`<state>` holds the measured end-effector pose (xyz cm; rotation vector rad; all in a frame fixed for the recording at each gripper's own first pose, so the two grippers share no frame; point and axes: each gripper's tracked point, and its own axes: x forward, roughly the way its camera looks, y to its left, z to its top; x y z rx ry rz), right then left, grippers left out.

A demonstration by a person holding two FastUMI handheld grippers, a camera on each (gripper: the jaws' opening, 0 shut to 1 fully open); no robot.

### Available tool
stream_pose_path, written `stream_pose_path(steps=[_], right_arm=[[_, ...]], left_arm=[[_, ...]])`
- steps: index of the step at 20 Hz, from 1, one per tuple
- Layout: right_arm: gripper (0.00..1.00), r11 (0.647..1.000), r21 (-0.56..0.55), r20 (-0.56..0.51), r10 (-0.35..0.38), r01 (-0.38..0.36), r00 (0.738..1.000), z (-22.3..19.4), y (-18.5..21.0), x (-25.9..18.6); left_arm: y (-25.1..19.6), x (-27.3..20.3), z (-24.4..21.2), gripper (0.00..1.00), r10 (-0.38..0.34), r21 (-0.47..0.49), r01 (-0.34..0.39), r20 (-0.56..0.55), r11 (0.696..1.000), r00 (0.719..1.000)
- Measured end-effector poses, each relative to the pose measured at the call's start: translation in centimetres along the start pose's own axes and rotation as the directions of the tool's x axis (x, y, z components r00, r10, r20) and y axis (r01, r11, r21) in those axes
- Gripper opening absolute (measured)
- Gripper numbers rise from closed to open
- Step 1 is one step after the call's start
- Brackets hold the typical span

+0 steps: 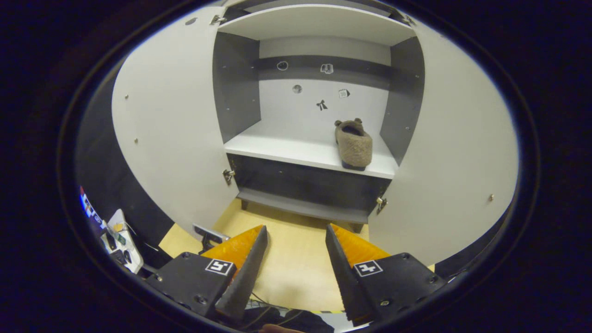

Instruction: Grab one shoe with the right hand and put it into the shoe cabinet, grab the other shoe with the left hand and put it into the shoe cabinet; then close the right door with the right hand and the left door with the left hand.

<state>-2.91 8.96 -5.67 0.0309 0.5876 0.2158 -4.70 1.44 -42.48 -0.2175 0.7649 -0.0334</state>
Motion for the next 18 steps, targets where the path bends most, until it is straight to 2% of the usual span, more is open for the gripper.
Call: stream_pose_path(steps=[1,2,4,5,6,7,8,10,11,15,16,18], right_arm=[[0.81,1.000,-0.007,-0.006,-0.001,0.001,1.000,-0.3,0.1,-0.1],[0.84,1.000,-0.017,-0.015,0.001,-0.001,1.000,-0.7,0.3,-0.1],[0.81,0.999,-0.039,-0.027,0.005,-0.006,1.000,-1.4,0.6,-0.1],[0.84,0.999,-0.044,-0.031,0.005,-0.006,1.000,-1.7,0.7,-0.2],[0.84,0.999,-0.044,-0.034,0.006,-0.008,0.999,-2.0,0.8,-0.2],[0.84,0.999,-0.045,-0.038,0.009,-0.010,0.999,-2.5,0.8,-0.2],[0.81,0.999,-0.047,-0.044,0.012,-0.014,0.999,-2.9,0.8,-0.3],[0.84,0.999,-0.050,-0.056,0.015,-0.018,0.998,-3.8,0.4,-0.3],[0.81,0.999,-0.046,-0.059,0.015,-0.017,0.998,-4.2,0.0,-0.2],[0.80,1.000,-0.014,-0.047,0.023,-0.024,0.999,-5.3,-2.1,0.5],[0.84,1.000,-0.006,-0.052,0.016,-0.017,0.999,-6.0,-3.1,1.0],[0.81,0.999,0.030,-0.076,0.032,-0.030,0.997,-7.9,-4.3,1.8]], left_arm=[[0.2,0.1,0.3,0.49,0.000,-0.011,0.000,0.002,1.000,1.000],[0.7,0.2,0.4,0.41,0.027,-0.001,-0.027,-0.001,1.000,1.000],[1.2,0.2,0.6,0.21,0.066,0.009,-0.066,0.001,0.998,0.998],[1.3,0.3,0.8,0.07,0.089,0.015,-0.089,-0.003,0.996,0.996],[1.2,0.0,0.6,0.07,0.095,0.009,-0.095,-0.012,0.995,0.995],[1.2,0.3,0.7,0.02,0.099,0.018,-0.099,-0.020,0.995,0.995],[1.2,0.3,0.9,0.02,0.100,0.026,-0.100,-0.020,0.995,0.995],[1.4,-0.3,1.6,0.01,0.120,0.055,-0.119,-0.021,0.991,0.993],[1.3,-1.2,2.5,0.01,0.125,0.065,-0.124,-0.009,0.990,0.992],[-0.7,-4.3,6.5,0.00,0.108,0.051,-0.110,0.055,0.993,0.993],[-0.9,-5.0,7.7,0.00,0.111,0.053,-0.115,0.065,0.992,0.992],[-1.2,-6.5,10.0,0.00,0.120,0.028,-0.123,0.065,0.992,0.991]])
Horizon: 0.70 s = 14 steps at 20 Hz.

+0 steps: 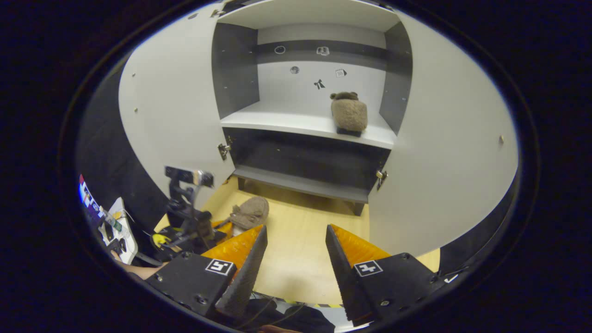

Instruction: Grab one shoe with the right hand and put it into the shoe cabinet, grab the other shoe with the left hand and put it into the shoe cabinet; then close the right door with the right hand and the left door with the left hand.

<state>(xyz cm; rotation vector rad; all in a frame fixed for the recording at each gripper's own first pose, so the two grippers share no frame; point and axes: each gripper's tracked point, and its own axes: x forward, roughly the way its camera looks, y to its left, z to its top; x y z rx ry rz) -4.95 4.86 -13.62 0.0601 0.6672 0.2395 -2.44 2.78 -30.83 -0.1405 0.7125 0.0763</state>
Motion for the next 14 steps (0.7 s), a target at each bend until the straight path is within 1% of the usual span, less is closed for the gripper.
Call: stream_pose_path(steps=[1,2,4,5,6,7,8,11,12,13,14], right_arm=[[0.80,1.000,0.013,-0.004,0.004,-0.004,1.000,-0.6,-0.7,0.2],[0.80,1.000,0.001,0.002,-0.008,0.008,1.000,-0.9,-1.7,0.9],[0.80,0.988,-0.126,0.034,-0.085,0.088,0.996,-2.0,-4.1,2.0],[0.80,0.977,-0.189,0.045,-0.089,0.096,0.995,-2.8,-4.4,2.8],[0.80,0.966,-0.245,0.040,-0.079,0.086,0.996,-3.7,-4.4,3.2],[0.84,0.956,-0.282,0.041,-0.068,0.077,0.997,-4.3,-4.2,3.4],[0.80,0.952,-0.299,0.051,-0.052,0.065,0.997,-4.4,-4.1,3.4],[0.80,0.959,-0.283,0.065,0.001,0.017,0.998,-4.1,-3.5,4.0],[0.84,0.958,-0.286,0.078,0.008,0.015,0.997,-3.6,-3.5,4.2],[0.84,0.957,-0.288,0.096,0.008,0.020,0.995,-3.1,-3.4,4.3],[0.81,0.959,-0.284,0.109,0.011,0.020,0.994,-2.6,-3.3,4.2]], left_arm=[[0.2,-0.9,1.6,0.00,0.016,-0.014,-0.016,0.008,1.000,1.000],[0.5,-1.7,3.7,0.00,0.039,-0.020,-0.039,0.023,0.999,0.999],[1.0,-3.9,8.7,0.00,0.101,0.002,-0.102,0.088,0.995,0.991],[0.9,-5.0,11.5,0.00,0.117,0.011,-0.119,0.132,0.993,0.984],[0.2,-5.9,14.1,0.00,0.107,0.004,-0.109,0.163,0.994,0.981],[-0.7,-6.5,16.5,0.00,0.090,-0.005,-0.090,0.180,0.996,0.979],[-1.6,-6.8,18.8,0.00,0.078,-0.010,-0.078,0.190,0.997,0.979],[-4.0,-5.8,25.7,0.00,0.067,-0.030,-0.061,0.239,0.998,0.969],[-4.8,-4.7,28.1,0.00,0.069,-0.020,-0.066,0.255,0.998,0.964],[-5.5,-3.3,29.8,0.00,0.069,0.001,-0.072,0.245,0.997,0.967],[-6.1,-2.0,31.4,0.00,0.072,0.003,-0.075,0.246,0.997,0.967]])
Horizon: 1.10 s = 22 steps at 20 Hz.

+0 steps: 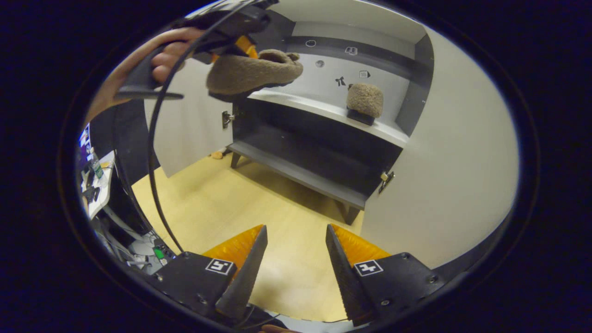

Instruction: Grab one shoe with the right hand and put it into the shoe cabinet, grab the other shoe with the left hand and put it into the shoe cabinet; then close the right door with the right hand and the left door with the left hand.

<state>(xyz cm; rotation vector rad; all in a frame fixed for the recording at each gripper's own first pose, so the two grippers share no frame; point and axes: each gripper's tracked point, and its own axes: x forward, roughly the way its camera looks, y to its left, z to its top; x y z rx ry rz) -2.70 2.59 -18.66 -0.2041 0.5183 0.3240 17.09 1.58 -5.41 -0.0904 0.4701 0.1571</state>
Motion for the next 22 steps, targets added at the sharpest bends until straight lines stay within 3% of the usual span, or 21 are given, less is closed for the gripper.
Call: stream_pose_path(steps=[2,4,5,7,10,11,12,15,16,17,20,21,22], right_arm=[[0.81,1.000,0.014,0.024,0.006,-0.006,1.000,0.5,0.0,-0.2],[0.84,1.000,0.013,0.035,-0.015,0.015,0.999,0.8,-1.2,0.0],[0.81,1.000,0.014,0.035,-0.027,0.027,0.999,0.7,-1.9,0.3],[0.84,0.999,0.011,0.038,-0.042,0.041,0.998,0.8,-2.7,0.2],[0.81,0.999,0.002,0.040,-0.034,0.034,0.999,0.7,-2.8,0.1],[0.81,1.000,0.006,0.044,-0.028,0.028,0.999,0.8,-2.8,0.2],[0.81,1.000,0.011,0.050,-0.027,0.026,0.998,1.0,-3.0,0.2],[0.81,1.000,0.017,0.053,-0.025,0.024,0.998,1.1,-3.2,0.3],[0.80,1.000,0.017,0.054,-0.022,0.021,0.998,1.2,-3.2,0.4],[0.81,1.000,0.017,0.057,-0.019,0.018,0.998,1.2,-3.1,0.4],[0.80,1.000,0.024,0.069,-0.017,0.016,0.997,1.6,-2.9,0.4],[0.84,0.999,0.028,0.074,-0.022,0.020,0.997,1.6,-3.0,0.4],[0.81,0.999,0.034,0.081,-0.029,0.026,0.996,1.8,-3.1,0.4]], left_arm=[[0.3,5.3,0.3,0.00,0.008,-0.016,-0.009,-0.031,1.000,0.999],[-1.5,6.8,2.4,0.00,0.028,0.006,-0.028,-0.039,1.000,0.999],[-1.9,8.8,2.1,0.00,0.029,0.025,-0.028,-0.047,0.999,0.998],[-2.4,11.4,1.9,0.00,0.034,0.058,-0.030,-0.080,0.998,0.996],[-2.1,12.7,1.1,0.01,0.043,0.016,-0.041,-0.149,0.999,0.988],[-2.3,12.7,1.3,0.14,0.016,-0.008,-0.017,-0.143,1.000,0.990],[-2.7,12.5,1.6,0.11,-0.017,-0.040,0.012,-0.127,0.999,0.992],[-1.0,10.9,2.6,0.60,0.010,-0.034,-0.013,-0.088,0.999,0.996],[-0.8,10.3,2.9,0.67,0.015,-0.028,-0.018,-0.074,0.999,0.997],[-0.8,9.4,2.9,0.56,0.012,-0.014,-0.013,-0.062,1.000,0.998],[-1.0,6.4,2.3,0.54,-0.009,0.023,0.010,-0.025,1.000,1.000],[-1.0,5.1,2.0,0.54,-0.015,0.036,0.015,-0.002,0.999,1.000],[-1.1,3.5,2.1,0.58,-0.034,0.050,0.032,0.043,0.998,0.999]])
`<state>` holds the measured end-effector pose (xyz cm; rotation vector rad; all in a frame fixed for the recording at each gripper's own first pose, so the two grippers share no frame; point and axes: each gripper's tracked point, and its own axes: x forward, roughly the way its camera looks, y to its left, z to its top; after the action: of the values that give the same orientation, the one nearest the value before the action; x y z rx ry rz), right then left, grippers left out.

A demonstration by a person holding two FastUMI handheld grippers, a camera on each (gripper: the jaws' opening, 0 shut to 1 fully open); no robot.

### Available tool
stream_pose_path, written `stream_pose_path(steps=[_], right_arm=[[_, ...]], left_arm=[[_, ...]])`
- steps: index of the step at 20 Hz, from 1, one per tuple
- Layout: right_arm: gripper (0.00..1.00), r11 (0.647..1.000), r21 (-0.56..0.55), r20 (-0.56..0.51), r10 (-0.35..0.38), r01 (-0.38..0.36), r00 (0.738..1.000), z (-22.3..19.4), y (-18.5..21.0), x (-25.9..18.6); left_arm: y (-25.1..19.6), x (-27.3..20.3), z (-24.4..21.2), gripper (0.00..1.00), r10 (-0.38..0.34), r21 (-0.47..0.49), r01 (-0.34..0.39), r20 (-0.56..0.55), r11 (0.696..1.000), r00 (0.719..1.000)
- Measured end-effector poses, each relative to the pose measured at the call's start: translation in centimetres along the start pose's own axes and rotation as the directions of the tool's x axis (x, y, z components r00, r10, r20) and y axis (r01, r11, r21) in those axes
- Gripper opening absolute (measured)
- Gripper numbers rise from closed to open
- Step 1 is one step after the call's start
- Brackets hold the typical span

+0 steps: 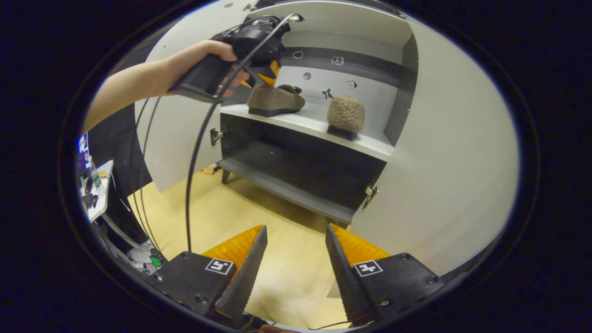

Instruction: Grab one shoe with the right hand and put it into the shoe cabinet, grab the other shoe with the left hand and put it into the shoe cabinet; then close the right door with the right hand and the left door with the left hand.

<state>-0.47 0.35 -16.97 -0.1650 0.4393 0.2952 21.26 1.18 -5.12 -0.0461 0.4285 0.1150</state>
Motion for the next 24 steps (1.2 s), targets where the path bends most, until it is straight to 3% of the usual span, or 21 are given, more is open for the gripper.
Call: stream_pose_path(steps=[1,2,3,5,7,8,9,10,11,12,13,15,16,21,23,24], right_arm=[[0.81,1.000,0.006,0.009,-0.006,0.006,1.000,0.2,-0.1,-0.1],[0.81,1.000,0.011,0.017,-0.014,0.014,1.000,0.4,-0.1,-0.1],[0.81,1.000,0.014,0.023,-0.017,0.017,1.000,0.5,0.0,-0.2],[0.81,1.000,0.015,0.030,-0.019,0.019,0.999,0.6,0.1,-0.3],[0.81,0.999,0.021,0.039,-0.032,0.031,0.999,0.6,0.1,-0.5],[0.81,0.999,0.028,0.046,-0.043,0.042,0.998,0.7,0.0,-0.7],[0.80,0.997,0.042,0.061,-0.061,0.058,0.996,0.9,-0.3,-0.9],[0.81,0.995,0.066,0.086,-0.077,0.072,0.993,1.6,-0.5,-1.4],[0.80,0.992,0.100,0.126,-0.094,0.082,0.988,2.7,-0.9,-2.2],[0.84,0.984,0.152,0.203,-0.122,0.092,0.972,5.0,-1.4,-3.5],[0.81,0.974,0.199,0.293,-0.161,0.104,0.943,7.7,-2.2,-5.0],[0.87,0.952,0.275,0.426,-0.248,0.137,0.870,11.6,-3.9,-8.1],[0.88,0.947,0.281,0.445,-0.270,0.153,0.854,12.6,-4.3,-8.9],[0.89,0.964,0.245,0.410,-0.199,0.103,0.890,12.7,-2.0,-10.2],[0.89,0.965,0.241,0.414,-0.200,0.105,0.888,11.9,-2.8,-12.2],[0.89,0.960,0.238,0.416,-0.237,0.146,0.878,11.4,-4.2,-13.4]], left_arm=[[0.1,-2.0,0.6,0.59,-0.002,0.010,0.001,0.070,1.000,0.998],[0.1,-3.9,1.2,0.53,-0.016,0.014,0.014,0.139,1.000,0.990],[0.4,-6.3,1.8,0.63,-0.017,0.005,0.017,0.209,1.000,0.978],[1.4,-11.3,2.3,0.66,-0.006,-0.026,0.015,0.305,1.000,0.952],[1.8,-15.3,1.8,0.80,-0.018,-0.059,0.043,0.362,0.997,0.932],[2.1,-16.9,1.3,0.72,-0.019,-0.075,0.052,0.387,0.996,0.922],[2.2,-18.3,0.8,0.87,-0.028,-0.080,0.066,0.405,0.995,0.914],[2.5,-19.7,0.1,0.79,-0.039,-0.070,0.076,0.416,0.995,0.908],[2.7,-20.7,-1.1,0.94,-0.039,-0.061,0.070,0.408,0.996,0.912],[2.6,-21.5,-2.5,0.96,-0.054,-0.037,0.074,0.392,0.997,0.919],[2.9,-22.0,-3.8,0.96,-0.054,-0.012,0.063,0.378,0.998,0.924],[2.9,-22.8,-5.8,0.95,-0.067,0.023,0.064,0.348,0.998,0.935],[2.8,-22.9,-6.4,0.95,-0.077,0.026,0.072,0.337,0.997,0.939],[2.2,-22.0,-6.2,0.95,-0.112,0.000,0.119,0.329,0.993,0.938],[1.6,-21.3,-5.9,0.95,-0.139,-0.013,0.152,0.328,0.988,0.934],[1.2,-20.9,-5.8,0.95,-0.148,-0.021,0.164,0.330,0.986,0.932]])
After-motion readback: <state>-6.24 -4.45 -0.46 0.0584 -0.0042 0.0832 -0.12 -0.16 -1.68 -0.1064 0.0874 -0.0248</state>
